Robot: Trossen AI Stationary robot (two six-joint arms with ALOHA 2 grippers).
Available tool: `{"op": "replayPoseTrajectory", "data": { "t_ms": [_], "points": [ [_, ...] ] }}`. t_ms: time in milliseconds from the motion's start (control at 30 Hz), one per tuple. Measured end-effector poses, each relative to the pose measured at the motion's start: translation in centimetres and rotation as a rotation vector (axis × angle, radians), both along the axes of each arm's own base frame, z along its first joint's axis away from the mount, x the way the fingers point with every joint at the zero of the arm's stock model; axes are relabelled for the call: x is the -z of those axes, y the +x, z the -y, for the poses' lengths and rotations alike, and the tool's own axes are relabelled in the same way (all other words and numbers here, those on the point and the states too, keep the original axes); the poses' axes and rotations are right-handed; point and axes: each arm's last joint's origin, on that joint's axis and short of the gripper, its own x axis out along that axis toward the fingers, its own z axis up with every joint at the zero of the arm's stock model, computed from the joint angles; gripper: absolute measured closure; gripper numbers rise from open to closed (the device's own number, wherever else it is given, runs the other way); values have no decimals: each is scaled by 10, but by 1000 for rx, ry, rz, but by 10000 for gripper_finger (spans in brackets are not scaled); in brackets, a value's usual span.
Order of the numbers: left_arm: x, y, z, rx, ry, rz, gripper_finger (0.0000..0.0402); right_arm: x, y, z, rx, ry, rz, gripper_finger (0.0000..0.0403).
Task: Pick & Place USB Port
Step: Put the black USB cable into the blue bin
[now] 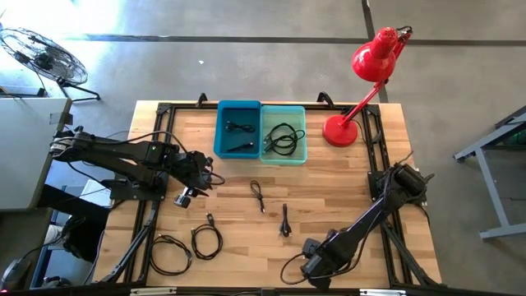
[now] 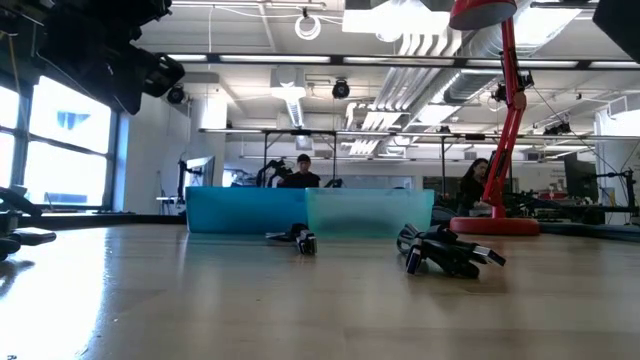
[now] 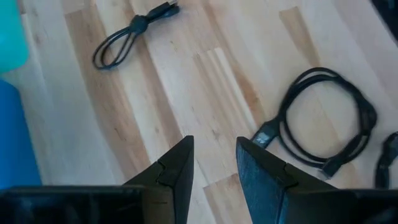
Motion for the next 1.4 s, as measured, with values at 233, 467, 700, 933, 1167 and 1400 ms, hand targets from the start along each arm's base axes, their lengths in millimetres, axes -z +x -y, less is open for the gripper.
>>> {"op": "replayPoseTrajectory", "data": {
  "t_ms": [233, 467, 700, 933, 1167, 1400],
  "points": [
    [0, 0, -2, -40, 50, 4, 284, 0, 11, 13, 22, 11, -5, 390],
    [-1, 2, -2, -23, 62, 24, 284, -2, 30, 25, -6, 111, 46, 397],
    [-16, 11, -2, -25, 94, 153, 284, -21, 51, 53, -41, 157, 126, 400],
    [-44, 16, -3, -18, 145, 266, 268, -63, 67, 98, -84, 88, 301, 401],
    [-77, 18, -7, -97, 250, 378, 184, -131, 79, 138, -158, -71, 614, 402],
    [-116, 28, -2, -113, 62, 680, 131, -175, 83, 171, -312, -368, 723, 402]
  ]
}}
